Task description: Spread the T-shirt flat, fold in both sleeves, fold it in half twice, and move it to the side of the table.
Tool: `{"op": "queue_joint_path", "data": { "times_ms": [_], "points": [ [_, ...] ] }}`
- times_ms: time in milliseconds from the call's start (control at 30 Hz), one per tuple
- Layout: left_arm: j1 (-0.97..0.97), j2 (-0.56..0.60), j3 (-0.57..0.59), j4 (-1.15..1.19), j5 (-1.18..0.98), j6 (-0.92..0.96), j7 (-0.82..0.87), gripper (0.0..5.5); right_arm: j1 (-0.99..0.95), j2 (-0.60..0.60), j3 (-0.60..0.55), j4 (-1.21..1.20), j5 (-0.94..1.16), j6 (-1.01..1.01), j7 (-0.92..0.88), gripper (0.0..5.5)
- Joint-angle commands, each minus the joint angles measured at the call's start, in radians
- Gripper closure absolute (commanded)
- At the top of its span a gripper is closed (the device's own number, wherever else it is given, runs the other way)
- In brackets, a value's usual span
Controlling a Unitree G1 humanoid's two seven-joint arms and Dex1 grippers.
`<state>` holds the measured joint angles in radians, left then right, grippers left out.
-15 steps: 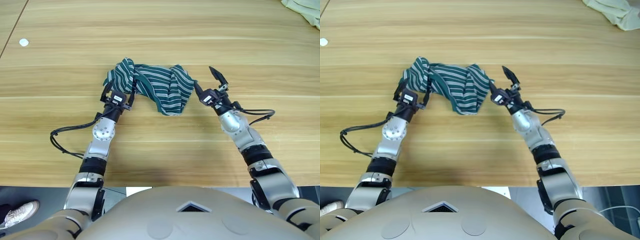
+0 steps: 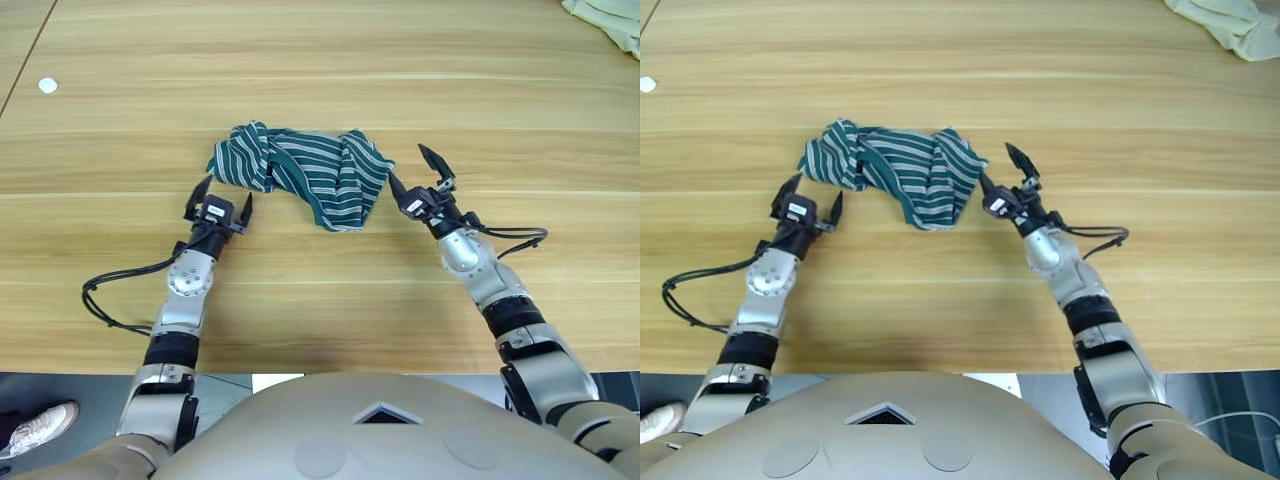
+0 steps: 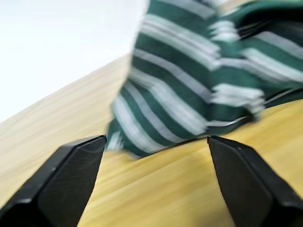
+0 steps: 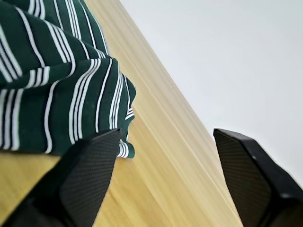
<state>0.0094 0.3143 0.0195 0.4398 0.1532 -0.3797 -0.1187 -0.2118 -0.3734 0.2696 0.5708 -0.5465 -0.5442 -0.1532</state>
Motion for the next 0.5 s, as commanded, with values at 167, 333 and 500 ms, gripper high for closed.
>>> {"op": "queue_joint_path", "data": {
  "times_ms": [167, 333, 500],
  "points": [
    [0.029, -0.038, -0.049, -0.027, -0.064, -0.078, -0.069, 1.52, -0.002, -0.012, 0.006, 0.015, 0.0, 0.006, 0.004, 1.9],
    [0.119, -0.015, -0.19, -0.15, -0.176, -0.238, -0.331, 1.52, -0.003, -0.012, 0.01, 0.016, 0.001, 0.004, 0.008, 1.9],
    [0.025, -0.024, -0.178, -0.102, -0.108, -0.221, -0.297, 1.52, 0.016, -0.001, 0.03, -0.042, 0.021, -0.007, 0.06, 1.9]
  ]
}}
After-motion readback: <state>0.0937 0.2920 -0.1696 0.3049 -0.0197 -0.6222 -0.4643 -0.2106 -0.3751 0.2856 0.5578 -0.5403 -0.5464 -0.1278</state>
